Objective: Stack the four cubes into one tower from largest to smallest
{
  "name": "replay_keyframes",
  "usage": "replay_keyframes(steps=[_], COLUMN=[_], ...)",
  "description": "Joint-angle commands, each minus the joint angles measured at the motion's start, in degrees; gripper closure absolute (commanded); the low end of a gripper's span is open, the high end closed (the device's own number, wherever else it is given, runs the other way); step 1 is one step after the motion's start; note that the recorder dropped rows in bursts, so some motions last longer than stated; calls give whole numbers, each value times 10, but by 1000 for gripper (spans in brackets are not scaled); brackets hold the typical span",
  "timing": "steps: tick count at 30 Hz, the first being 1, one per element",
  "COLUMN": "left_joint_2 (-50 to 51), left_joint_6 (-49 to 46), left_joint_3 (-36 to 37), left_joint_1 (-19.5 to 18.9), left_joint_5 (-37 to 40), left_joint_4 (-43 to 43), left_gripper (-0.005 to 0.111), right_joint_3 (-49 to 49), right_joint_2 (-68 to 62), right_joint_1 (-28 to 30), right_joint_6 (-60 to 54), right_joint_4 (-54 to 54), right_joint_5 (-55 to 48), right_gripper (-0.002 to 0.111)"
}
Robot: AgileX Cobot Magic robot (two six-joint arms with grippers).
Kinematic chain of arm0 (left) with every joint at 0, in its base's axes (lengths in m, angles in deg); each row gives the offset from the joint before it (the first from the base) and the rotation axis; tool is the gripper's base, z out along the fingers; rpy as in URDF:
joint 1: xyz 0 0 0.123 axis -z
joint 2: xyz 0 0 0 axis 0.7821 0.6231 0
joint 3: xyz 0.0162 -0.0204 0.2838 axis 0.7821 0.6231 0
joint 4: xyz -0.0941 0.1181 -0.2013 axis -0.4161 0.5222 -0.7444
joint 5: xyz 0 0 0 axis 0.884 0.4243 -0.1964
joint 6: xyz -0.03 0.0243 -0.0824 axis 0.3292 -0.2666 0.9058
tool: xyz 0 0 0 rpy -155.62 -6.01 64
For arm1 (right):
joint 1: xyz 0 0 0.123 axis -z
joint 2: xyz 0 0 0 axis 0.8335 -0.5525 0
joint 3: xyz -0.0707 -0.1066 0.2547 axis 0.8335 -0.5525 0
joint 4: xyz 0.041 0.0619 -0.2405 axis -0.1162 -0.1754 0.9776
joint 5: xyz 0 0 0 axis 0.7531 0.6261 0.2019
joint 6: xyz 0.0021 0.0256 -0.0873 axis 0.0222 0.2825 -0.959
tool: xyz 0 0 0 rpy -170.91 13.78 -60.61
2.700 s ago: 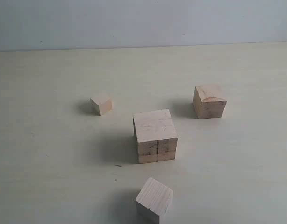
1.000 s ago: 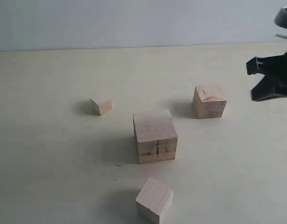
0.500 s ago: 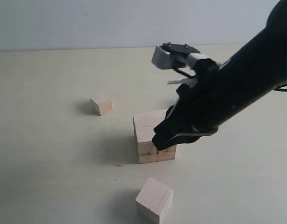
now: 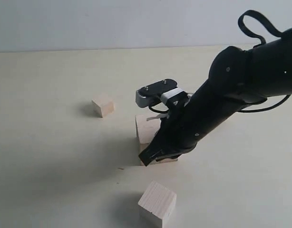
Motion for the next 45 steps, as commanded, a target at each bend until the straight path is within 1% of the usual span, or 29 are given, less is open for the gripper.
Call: replay_keyframes(steps=[1, 7, 11, 14, 20, 26, 28, 33, 35, 37, 39, 41, 44, 45], left_joint_2=[-4, -4, -4, -4, -4, -4, -4, -4, -4, -4, -4, -4, -4, -4], left_joint_6=[-3, -3, -3, -3, -3, -3, -3, -3, -3, -3, -3, -3, -3, -3], left_joint_3=[-1, -1, -1, -1, -1, -1, -1, -1, -1, -1, -1, -1, -1, -1], left_joint_1=[5, 5, 5, 5, 5, 5, 5, 5, 5, 5, 5, 5, 5, 5], left_joint_5=[-4, -4, -4, -4, -4, -4, -4, -4, -4, -4, -4, -4, -4, -4], left_joint_4=[1, 1, 1, 1, 1, 1, 1, 1, 1, 1, 1, 1, 1, 1], left_gripper=[107, 107, 107, 107, 107, 107, 107, 107, 107, 107, 107, 107, 107, 107], right_joint_3=[4, 4, 4, 4, 4, 4, 4, 4, 4, 4, 4, 4, 4, 8], right_joint_2=[-22, -35, -35, -35, -35, -35, -33, 18, 57, 106, 148, 179, 176, 160], right_joint_1=[-1, -1, -1, -1, -1, -1, -1, -1, -1, 0, 8, 29, 91, 125], right_joint_6=[3, 3, 3, 2, 2, 2, 2, 2, 2, 2, 3, 19, 59, 71], right_joint_4=[2, -13, -72, -105, -105, -105, -105, -105, -103, -86, -70, -70, -70, -70], right_joint_5=[64, 132, 179, 188, 198, 255, 246, 162, 159, 183, 215, 230, 227, 209], right_gripper=[108, 108, 108, 108, 108, 108, 108, 108, 108, 108, 108, 108, 108, 108])
